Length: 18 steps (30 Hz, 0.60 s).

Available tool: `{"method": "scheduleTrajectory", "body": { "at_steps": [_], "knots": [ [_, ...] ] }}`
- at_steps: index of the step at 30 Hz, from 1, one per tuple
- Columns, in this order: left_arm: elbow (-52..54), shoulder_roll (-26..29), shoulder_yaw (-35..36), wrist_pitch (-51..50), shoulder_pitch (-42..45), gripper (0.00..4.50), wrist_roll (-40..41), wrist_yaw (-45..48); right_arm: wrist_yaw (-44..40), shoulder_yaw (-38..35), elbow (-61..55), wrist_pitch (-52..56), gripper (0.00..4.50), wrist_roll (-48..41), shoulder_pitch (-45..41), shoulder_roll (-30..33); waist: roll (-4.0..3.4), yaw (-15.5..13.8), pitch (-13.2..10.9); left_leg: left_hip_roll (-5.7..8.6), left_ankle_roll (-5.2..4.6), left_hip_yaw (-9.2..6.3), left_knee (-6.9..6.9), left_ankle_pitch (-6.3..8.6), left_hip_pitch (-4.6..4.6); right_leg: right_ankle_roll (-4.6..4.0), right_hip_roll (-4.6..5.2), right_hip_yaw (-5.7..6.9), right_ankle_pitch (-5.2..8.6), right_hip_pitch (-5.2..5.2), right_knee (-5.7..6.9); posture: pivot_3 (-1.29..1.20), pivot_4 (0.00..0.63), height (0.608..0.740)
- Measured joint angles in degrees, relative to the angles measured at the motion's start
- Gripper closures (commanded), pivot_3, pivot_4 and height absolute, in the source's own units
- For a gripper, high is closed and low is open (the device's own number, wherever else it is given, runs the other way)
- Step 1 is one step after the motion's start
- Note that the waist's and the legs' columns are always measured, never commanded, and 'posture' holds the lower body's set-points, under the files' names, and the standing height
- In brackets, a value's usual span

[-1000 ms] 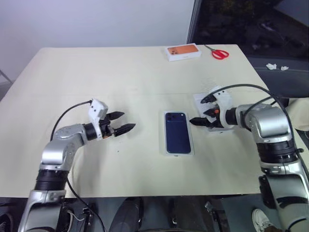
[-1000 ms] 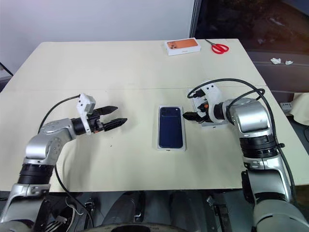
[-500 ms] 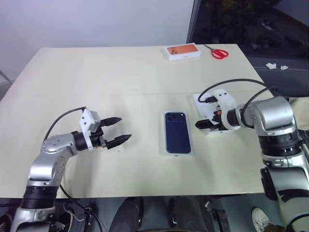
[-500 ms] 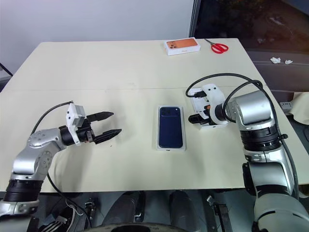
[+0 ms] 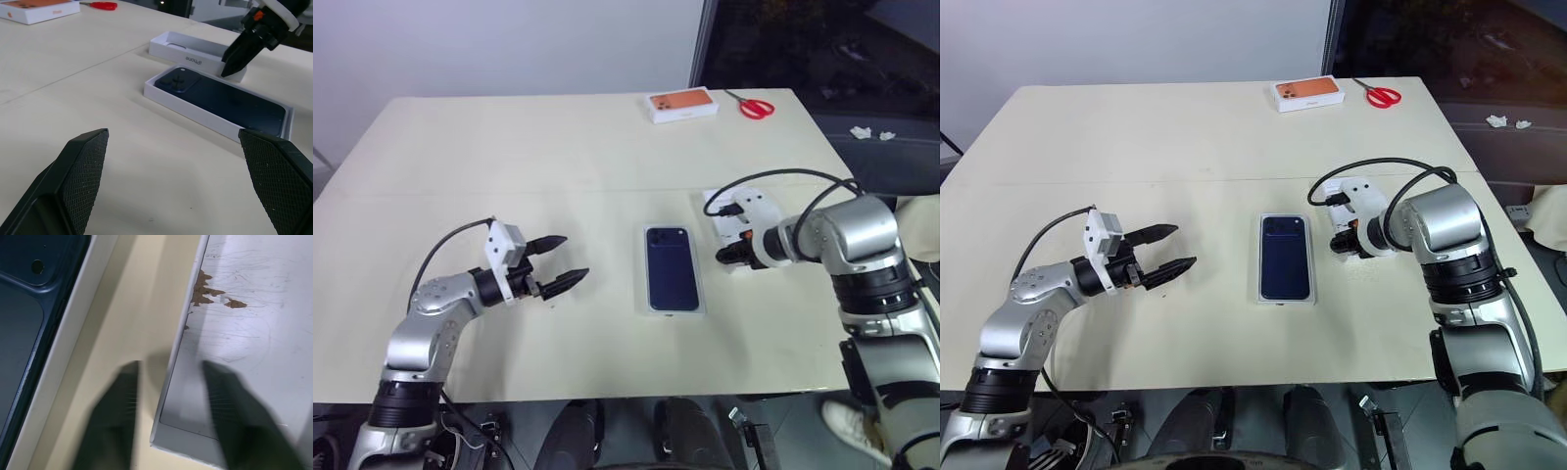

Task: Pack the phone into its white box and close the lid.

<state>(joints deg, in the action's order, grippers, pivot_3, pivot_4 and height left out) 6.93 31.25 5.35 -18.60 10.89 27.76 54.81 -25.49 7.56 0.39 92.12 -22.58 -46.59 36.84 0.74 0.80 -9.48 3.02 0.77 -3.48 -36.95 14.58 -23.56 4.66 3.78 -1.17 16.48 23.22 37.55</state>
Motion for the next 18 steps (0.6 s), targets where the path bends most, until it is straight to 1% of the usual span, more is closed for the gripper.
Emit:
{"method": "scheduleTrajectory", "body": {
  "at_steps": [1, 6, 9, 11, 14, 16, 17, 18],
  "knots": [
    [0.0, 0.0, 0.0, 0.0, 0.0, 0.0, 0.0, -0.1, 0.5, 0.0, 0.0, 0.0, 4.48, -0.2, 0.0, -0.1, 0.0, 0.0, 0.0, 0.0, 0.0, 0.0, 0.0, 0.0, 0.0, 0.0, 0.0, 0.0, 0.0, 0.0, 0.0, 0.0, 0.15, 0.74],
    [0.0, -0.1, 0.0, 0.0, 0.0, 0.0, 0.0, -0.3, 3.4, -0.4, 0.0, 0.0, 4.48, -0.5, 0.0, -1.1, 0.0, 0.0, 0.0, 0.0, 0.0, 0.0, -0.01, 0.0, 0.0, 0.0, -0.01, 0.01, 0.0, -0.01, 0.0, 0.0, 0.15, 0.74],
    [0.0, 0.0, 0.0, 0.0, 0.0, 0.0, 0.0, -0.3, 5.4, -2.6, 1.5, 0.0, 4.48, -0.3, -0.5, -2.9, 0.0, 0.0, 0.0, 0.0, 0.0, 0.0, -0.01, 0.0, 0.0, 0.0, -0.01, 0.0, 0.0, -0.01, 0.0, 0.0, 0.15, 0.74],
    [-0.1, -0.1, 0.0, 0.1, 0.1, 0.0, 0.0, -0.5, 7.1, -9.2, 5.4, -0.1, 4.48, 0.4, -3.7, -7.5, -0.05, 0.3, 0.0, 0.0, 0.0, 0.05, -0.01, 0.0, 0.0, 0.01, -0.05, -0.06, -0.01, 0.04, 0.06, 0.0, 0.15, 0.74],
    [-0.3, -0.1, 0.2, 0.1, 0.8, 0.0, 0.1, -0.9, 8.2, -18.6, 7.6, -1.1, 4.48, 0.2, -9.7, -12.9, -0.11, 0.2, -0.1, -0.04, 0.0, 0.05, 0.04, 0.0, 0.0, 0.01, -0.12, -0.06, -0.01, 0.12, 0.11, 0.0, 0.15, 0.74],
    [-0.7, -0.1, 0.6, 0.0, 1.2, 0.0, 0.4, -1.1, 8.3, -27.7, 9.8, -1.3, 4.48, -1.3, -14.6, -18.0, -0.11, 0.2, -0.1, -0.04, 0.0, 0.05, 0.07, -0.01, 0.0, 0.01, -0.13, -0.06, -0.01, 0.13, 0.13, 0.0, 0.15, 0.74],
    [-0.9, 0.0, 0.8, 0.0, 1.4, 0.0, 0.5, -1.2, 8.2, -31.0, 10.4, -1.1, 4.48, -2.4, -16.1, -19.8, -0.11, 0.2, -0.1, -0.04, 0.0, 0.05, 0.07, -0.01, 0.0, 0.01, -0.13, -0.06, -0.01, 0.13, 0.13, 0.0, 0.15, 0.74],
    [-1.2, 0.2, 1.2, -0.1, 1.6, 0.0, 0.5, -1.3, 8.3, -35.8, 12.2, -0.4, 4.48, -4.7, -18.2, -22.3, -0.11, 0.2, -0.1, -0.04, 0.0, 0.05, 0.05, 0.0, 0.0, 0.01, -0.12, -0.06, -0.01, 0.12, 0.14, 0.0, 0.15, 0.74]
  ]
}}
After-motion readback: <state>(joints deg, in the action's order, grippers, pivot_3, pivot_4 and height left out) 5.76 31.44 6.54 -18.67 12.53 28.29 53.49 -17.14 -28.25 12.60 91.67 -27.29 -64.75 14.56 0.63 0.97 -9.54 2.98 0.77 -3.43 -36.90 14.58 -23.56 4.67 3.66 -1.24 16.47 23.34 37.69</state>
